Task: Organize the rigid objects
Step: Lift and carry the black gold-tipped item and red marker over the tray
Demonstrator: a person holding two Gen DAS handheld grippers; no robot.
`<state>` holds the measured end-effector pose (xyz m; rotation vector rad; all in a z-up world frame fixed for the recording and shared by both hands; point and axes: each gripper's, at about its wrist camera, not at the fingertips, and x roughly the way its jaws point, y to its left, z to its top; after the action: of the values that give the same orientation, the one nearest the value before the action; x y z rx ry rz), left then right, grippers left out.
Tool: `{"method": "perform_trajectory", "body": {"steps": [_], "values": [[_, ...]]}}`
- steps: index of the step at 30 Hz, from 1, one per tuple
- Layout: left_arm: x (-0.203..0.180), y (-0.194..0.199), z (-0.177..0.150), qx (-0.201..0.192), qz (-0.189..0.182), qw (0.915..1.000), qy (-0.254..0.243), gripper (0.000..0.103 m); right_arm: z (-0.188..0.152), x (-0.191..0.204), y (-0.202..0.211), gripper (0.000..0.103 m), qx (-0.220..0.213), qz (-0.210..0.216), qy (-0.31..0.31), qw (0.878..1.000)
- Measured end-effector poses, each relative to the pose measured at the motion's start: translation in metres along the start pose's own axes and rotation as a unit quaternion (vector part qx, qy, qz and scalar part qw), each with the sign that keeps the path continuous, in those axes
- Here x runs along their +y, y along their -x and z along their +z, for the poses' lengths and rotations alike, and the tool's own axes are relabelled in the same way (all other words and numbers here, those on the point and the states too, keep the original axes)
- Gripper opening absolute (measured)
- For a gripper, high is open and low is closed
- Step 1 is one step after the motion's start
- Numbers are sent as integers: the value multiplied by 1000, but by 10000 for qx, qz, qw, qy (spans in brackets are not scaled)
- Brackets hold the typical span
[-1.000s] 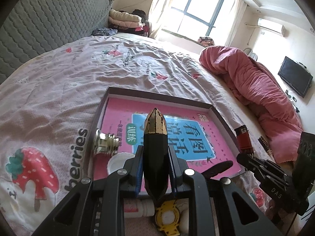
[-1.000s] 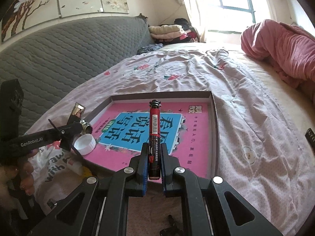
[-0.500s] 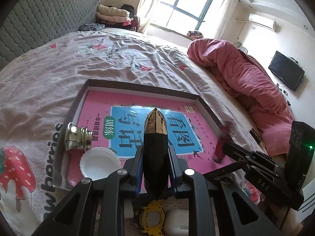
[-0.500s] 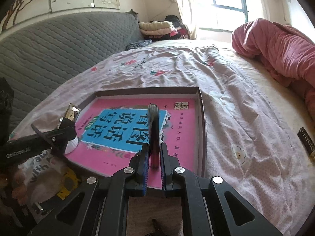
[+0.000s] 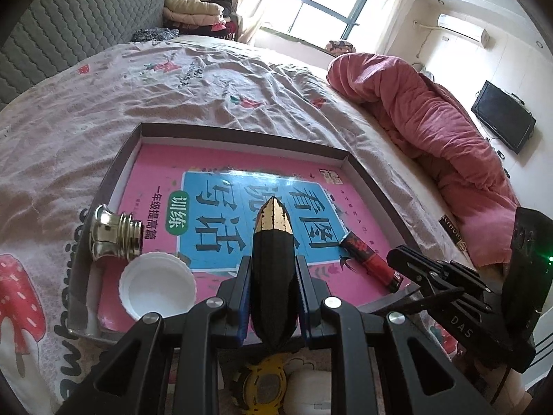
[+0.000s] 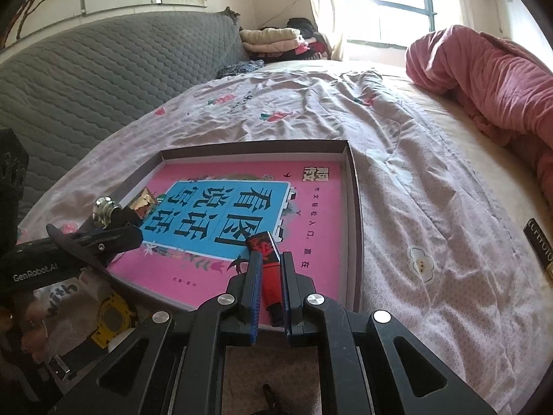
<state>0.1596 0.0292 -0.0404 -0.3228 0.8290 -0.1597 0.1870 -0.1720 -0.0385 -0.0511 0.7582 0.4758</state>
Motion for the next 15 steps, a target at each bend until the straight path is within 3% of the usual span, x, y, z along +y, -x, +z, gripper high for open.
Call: {"method": "perform_trajectory", "body": {"steps": [15], "values": [[0, -15, -3, 167, 127, 9998, -50, 23, -3, 2, -6, 10, 106, -134, 57, 9998]]}}
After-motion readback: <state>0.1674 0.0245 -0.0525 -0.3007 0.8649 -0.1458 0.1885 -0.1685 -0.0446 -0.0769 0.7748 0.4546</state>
